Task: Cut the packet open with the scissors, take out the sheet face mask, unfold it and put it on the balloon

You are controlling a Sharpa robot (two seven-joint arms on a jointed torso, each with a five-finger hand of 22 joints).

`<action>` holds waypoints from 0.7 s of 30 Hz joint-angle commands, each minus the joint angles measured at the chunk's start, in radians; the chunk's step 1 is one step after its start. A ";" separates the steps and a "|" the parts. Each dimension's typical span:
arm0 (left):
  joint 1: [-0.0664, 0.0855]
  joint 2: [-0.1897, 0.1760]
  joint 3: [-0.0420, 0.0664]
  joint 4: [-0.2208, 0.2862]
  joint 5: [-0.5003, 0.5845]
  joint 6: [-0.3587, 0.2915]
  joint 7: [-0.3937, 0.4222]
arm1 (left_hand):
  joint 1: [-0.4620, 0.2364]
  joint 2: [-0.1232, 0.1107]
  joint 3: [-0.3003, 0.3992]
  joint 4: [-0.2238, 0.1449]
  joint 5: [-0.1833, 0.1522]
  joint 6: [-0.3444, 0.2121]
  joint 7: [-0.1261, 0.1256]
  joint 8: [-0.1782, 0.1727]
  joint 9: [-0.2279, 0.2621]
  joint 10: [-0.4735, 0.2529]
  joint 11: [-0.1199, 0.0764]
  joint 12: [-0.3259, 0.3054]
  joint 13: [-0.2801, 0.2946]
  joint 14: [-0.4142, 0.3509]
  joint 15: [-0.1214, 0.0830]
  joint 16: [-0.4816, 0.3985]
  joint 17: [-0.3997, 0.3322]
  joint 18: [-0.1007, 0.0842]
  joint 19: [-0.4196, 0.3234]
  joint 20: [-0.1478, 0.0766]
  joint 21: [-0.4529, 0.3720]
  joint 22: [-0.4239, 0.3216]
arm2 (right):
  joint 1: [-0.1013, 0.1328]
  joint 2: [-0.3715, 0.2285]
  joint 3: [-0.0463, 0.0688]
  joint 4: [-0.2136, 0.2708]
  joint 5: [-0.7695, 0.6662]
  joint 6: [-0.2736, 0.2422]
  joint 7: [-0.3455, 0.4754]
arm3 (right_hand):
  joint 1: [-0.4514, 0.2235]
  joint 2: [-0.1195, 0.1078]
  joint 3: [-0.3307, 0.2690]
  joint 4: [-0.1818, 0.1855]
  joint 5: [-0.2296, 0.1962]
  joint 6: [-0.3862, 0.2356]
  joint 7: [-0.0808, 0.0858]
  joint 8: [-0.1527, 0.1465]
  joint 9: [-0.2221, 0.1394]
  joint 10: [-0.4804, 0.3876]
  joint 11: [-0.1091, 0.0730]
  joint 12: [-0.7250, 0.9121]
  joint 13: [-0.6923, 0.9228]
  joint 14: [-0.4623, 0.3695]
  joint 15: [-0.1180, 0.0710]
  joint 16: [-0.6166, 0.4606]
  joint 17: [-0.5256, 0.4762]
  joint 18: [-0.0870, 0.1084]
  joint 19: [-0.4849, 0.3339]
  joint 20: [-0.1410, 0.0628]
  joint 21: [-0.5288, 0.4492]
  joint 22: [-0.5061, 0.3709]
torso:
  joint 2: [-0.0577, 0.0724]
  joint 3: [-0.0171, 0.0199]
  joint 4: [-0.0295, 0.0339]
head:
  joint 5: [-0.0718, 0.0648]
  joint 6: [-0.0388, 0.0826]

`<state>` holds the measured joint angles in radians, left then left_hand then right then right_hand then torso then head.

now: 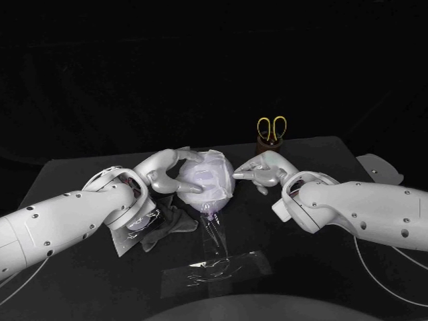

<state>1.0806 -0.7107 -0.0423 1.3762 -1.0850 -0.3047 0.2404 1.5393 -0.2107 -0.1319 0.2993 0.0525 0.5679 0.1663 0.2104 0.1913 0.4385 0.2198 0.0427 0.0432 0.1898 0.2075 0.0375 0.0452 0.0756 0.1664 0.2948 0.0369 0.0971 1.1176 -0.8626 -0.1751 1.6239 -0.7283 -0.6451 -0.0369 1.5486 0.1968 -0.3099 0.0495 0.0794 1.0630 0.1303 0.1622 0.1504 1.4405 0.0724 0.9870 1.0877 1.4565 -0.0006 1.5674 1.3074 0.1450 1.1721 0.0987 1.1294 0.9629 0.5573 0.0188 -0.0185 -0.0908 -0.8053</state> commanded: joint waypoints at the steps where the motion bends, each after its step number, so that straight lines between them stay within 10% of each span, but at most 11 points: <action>1: -0.002 0.000 -0.002 0.001 0.005 0.020 0.000 | 0.001 0.008 0.007 0.001 0.000 0.007 0.084 0.006 0.001 0.006 -0.002 0.002 0.001 0.006 0.003 0.005 0.001 -0.013 0.002 -0.001 -0.002 0.001 | 0.000 0.007 0.000 -0.001 -0.019 -0.017 -0.007 | -0.013 0.000 -0.006 -0.004 -0.002 -0.005 0.006 -0.008 0.001 0.130 -0.016 0.584 0.483 0.114 -0.004 0.003 0.263 -0.017 0.003 0.004 0.005 0.003 | 0.001 -0.0002 0.0008 | 0.001 0.001; 21: -0.002 0.004 -0.002 -0.004 0.011 0.030 -0.001 | 0.002 0.015 0.012 0.001 -0.001 0.009 0.084 0.006 0.001 0.008 -0.001 0.002 0.001 0.007 0.003 0.005 0.002 -0.012 0.005 -0.001 -0.001 0.002 | -0.002 0.046 0.001 -0.015 -0.029 -0.010 -0.008 | -0.029 -0.002 -0.020 -0.007 -0.018 -0.012 0.012 -0.014 0.002 0.130 -0.010 0.584 0.483 0.114 0.002 0.003 0.263 -0.018 -0.005 0.010 0.016 0.017 | 0.000 -0.0004 0.0006 | 0.003 -0.001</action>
<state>1.0807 -0.7097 -0.0424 1.3713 -1.0778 -0.3023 0.2403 1.5433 -0.2068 -0.1263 0.2992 0.0525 0.5716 0.1699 0.2104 0.1910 0.4385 0.2199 0.0427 0.0432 0.1934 0.2111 0.0375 0.0450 0.0756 0.1664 0.2948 0.0369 0.0980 1.1164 -0.8208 -0.1751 1.6072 -0.7390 -0.6612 -0.0482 1.5311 0.1951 -0.3235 0.0420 0.0673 1.0535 0.1397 0.1533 0.1516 1.4483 0.0706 0.9953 1.0877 1.4618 0.0011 1.5671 1.3082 0.1381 1.1679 0.1026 1.1411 0.9797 0.5577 0.0184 -0.0176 -0.0877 -0.8063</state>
